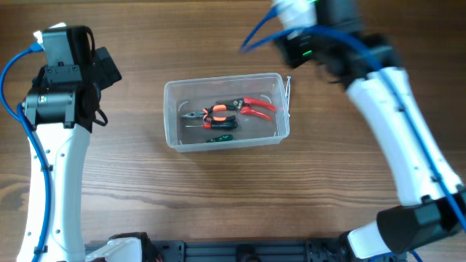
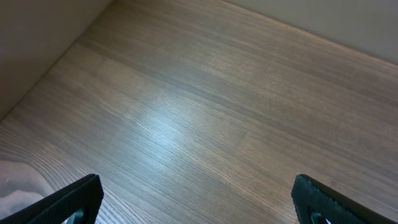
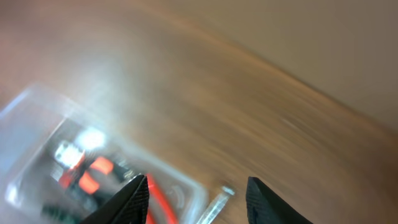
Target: Pack container
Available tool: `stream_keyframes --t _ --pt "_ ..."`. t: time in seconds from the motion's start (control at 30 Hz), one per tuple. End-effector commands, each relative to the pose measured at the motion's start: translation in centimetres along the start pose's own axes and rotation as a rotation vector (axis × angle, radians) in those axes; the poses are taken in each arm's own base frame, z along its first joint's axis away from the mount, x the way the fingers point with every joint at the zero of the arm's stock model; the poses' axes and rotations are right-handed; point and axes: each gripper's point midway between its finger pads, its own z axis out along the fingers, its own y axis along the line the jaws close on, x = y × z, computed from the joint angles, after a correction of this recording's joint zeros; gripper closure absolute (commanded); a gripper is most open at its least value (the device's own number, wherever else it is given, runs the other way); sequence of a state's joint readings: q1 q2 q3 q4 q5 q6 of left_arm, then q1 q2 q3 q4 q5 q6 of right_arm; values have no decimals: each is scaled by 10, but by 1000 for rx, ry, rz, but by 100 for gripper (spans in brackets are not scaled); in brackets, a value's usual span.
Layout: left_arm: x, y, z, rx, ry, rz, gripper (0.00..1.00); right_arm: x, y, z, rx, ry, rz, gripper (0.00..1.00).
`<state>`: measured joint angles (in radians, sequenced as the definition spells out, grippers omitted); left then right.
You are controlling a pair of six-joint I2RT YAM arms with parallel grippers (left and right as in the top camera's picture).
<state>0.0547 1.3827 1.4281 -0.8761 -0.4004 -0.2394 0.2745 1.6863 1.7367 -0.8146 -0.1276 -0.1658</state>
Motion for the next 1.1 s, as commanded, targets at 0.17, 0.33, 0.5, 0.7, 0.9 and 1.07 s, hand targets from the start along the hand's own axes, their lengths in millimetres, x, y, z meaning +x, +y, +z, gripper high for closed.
stream_keyframes --t 0.17,0.33,0.5,0.7,0.9,1.07 --pt "-1 4 2 -23 -2 -2 0 169 -38 132 -7 499 790 49" --pt "-1 4 2 -23 -2 -2 0 193 -35 169 36 536 755 48" --pt "-1 4 2 -23 -2 -2 0 212 -42 187 81 556 755 62" --pt "-1 4 2 -23 -2 -2 0 218 -41 193 85 573 771 96" --pt "-1 4 2 -23 -2 -3 0 43 -44 77 12 165 488 95" --pt "-1 4 2 -23 -2 -2 0 -44 149 -46 -442 -220 -418 96"
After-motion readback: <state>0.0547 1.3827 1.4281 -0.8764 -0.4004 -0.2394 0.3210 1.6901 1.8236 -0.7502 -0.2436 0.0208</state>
